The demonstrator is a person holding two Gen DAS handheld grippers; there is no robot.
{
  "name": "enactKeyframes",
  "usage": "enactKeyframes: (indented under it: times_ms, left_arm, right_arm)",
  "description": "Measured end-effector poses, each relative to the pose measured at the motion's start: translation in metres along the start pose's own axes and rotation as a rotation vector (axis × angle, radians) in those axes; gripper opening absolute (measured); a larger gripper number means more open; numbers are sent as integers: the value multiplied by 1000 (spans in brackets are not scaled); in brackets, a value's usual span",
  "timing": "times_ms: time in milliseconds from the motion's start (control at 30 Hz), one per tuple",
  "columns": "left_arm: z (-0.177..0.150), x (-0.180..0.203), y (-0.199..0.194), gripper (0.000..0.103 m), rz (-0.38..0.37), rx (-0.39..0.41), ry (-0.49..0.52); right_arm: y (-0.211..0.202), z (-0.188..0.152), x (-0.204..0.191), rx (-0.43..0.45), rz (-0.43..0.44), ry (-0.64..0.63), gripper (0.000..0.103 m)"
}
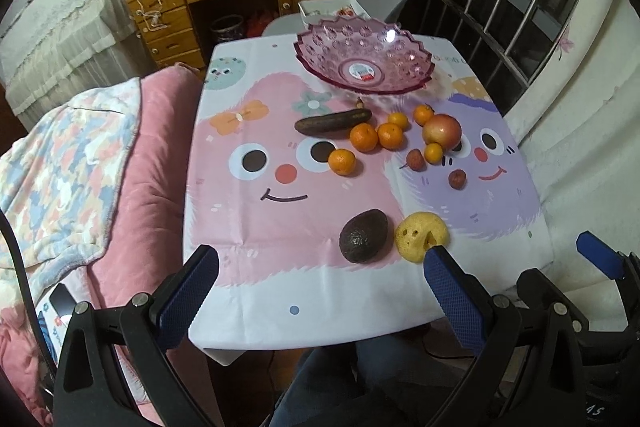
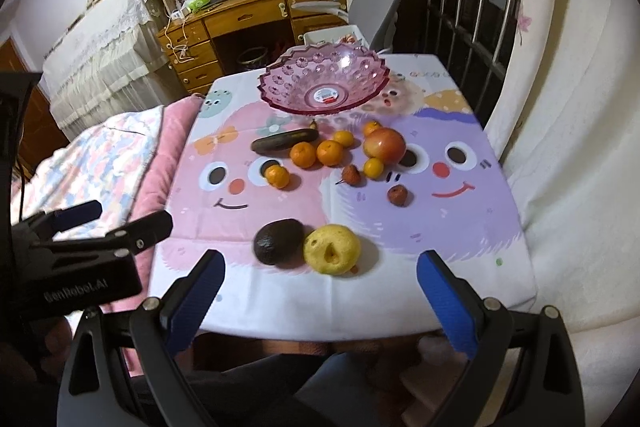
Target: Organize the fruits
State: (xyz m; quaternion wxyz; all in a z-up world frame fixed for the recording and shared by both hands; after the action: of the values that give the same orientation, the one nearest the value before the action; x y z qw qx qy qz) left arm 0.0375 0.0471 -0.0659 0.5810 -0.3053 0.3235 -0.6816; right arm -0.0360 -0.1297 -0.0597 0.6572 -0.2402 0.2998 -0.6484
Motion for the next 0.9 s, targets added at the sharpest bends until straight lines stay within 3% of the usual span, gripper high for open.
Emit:
enactKeyframes:
  times_ms: [367, 700, 900]
  left_arm:
    - [-10, -5, 80, 102, -60, -150, -34]
    - [-35, -4, 166, 102, -126, -296, -162]
    - [-50, 2, 193, 101, -112, -335, -227]
  right_arm:
    - [37, -25, -7, -9, -18, -124, 97]
    - [98, -53, -17, -79, 20, -266, 97]
    - [133, -68, -16, -101, 30, -369, 97]
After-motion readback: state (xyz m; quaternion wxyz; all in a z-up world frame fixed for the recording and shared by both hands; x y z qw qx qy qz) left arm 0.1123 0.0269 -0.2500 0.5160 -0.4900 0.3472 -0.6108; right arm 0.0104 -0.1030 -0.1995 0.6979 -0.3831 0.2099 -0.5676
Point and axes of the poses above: each gripper's, at about its wrist camera, not at the fingertips, and y roughly the way its jaws point, x to its right, z to its top, the point moved 1 cm from there along y, roughly the way its jaws point, and after that the axes turned 12 degrees about x, right-handed, at the moved point
